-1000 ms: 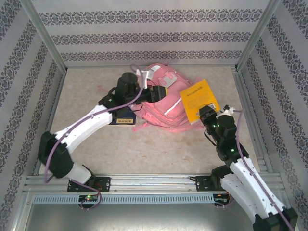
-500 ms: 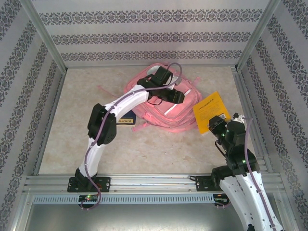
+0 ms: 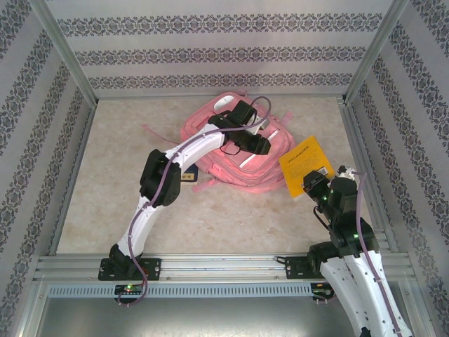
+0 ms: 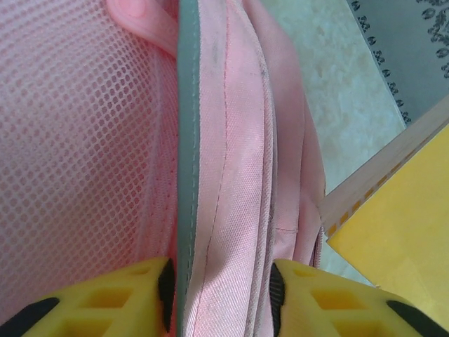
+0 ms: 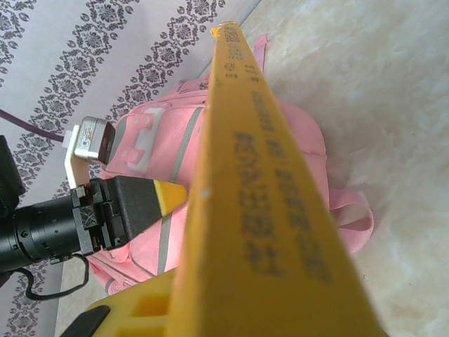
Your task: Pack the student bag
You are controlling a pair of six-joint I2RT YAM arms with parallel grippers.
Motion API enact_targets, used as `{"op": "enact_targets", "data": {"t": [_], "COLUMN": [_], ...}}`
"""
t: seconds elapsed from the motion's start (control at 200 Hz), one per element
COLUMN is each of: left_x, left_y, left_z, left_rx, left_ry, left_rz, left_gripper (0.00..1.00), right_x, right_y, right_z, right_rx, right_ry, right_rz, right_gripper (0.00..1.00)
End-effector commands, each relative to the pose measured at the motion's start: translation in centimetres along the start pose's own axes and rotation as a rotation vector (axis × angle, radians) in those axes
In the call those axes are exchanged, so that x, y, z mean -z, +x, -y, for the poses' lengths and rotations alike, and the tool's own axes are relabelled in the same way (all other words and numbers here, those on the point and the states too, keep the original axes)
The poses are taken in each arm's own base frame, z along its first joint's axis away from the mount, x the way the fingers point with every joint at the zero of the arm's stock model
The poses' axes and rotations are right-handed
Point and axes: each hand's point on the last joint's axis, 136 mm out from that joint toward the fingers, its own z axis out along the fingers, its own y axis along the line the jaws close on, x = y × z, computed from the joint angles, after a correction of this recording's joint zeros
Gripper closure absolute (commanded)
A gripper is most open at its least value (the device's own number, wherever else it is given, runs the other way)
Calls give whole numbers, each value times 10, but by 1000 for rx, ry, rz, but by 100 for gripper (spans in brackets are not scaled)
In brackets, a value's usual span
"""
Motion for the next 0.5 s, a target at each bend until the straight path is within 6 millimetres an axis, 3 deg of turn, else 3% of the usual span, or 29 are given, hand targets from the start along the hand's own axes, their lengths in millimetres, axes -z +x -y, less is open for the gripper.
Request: {"op": "enact_targets", "data": {"t": [0.0,0.105,0.2,0.275,0.31,0.495], "left_x": [-11,-19,-21,-15,-9,39], "left_y": [11,17,18,12,8,-16], "left_z": [14,6,-3,1,5,34], "left_rx": [-21,-17,-14,-23,-30,-104], "left_ry": [27,-6,-53,-60,-60,-68], "left_rz": [-45,-61,-72,-63,-51,2], "left_gripper": [64,66,84,96,100,100], "right_x": [8,8,10,12,13,23], "right_y": [-18,-18,-21,-22,-23,-26], "right_z": [-24,-26,-22,-19,-19,-38], "right_rx": [-1,1,24,49,58,104], "right_ry": [-104,-106,-74,-54,-51,-135], "right_rz": [71,68,76,84,85,89], "right_gripper": [100,100,100,100,100,100]}}
